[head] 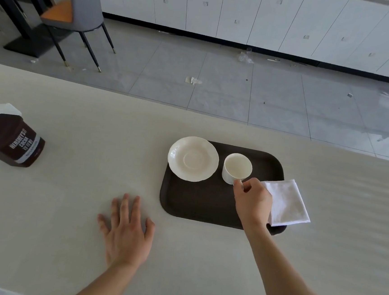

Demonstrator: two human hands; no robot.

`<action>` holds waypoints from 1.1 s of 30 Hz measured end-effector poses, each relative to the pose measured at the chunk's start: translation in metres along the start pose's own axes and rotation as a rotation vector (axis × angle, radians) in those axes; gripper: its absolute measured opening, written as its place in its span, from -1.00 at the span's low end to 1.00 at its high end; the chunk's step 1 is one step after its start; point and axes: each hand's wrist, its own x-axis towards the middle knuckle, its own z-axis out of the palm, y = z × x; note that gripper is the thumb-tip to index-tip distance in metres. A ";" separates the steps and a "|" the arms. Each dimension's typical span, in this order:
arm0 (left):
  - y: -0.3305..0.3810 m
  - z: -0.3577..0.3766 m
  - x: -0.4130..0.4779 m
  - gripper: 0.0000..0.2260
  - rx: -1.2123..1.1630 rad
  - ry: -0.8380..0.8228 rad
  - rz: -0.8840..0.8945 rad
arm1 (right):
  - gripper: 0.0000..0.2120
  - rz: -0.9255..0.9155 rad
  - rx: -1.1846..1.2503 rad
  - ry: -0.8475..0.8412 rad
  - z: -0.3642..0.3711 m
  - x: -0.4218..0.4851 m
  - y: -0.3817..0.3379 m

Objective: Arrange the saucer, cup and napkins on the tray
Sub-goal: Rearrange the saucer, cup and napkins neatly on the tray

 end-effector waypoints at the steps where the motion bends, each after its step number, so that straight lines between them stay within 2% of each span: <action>1: 0.000 -0.001 0.000 -0.39 0.001 -0.002 0.000 | -0.65 0.005 0.004 0.002 0.001 0.000 -0.001; 10: 0.002 -0.005 0.000 -0.37 -0.008 -0.019 -0.002 | -0.75 0.058 0.160 -0.057 -0.001 -0.006 0.005; 33: 0.003 -0.008 -0.001 -0.37 -0.010 -0.026 -0.005 | -0.81 0.049 0.223 -0.061 0.017 -0.001 -0.005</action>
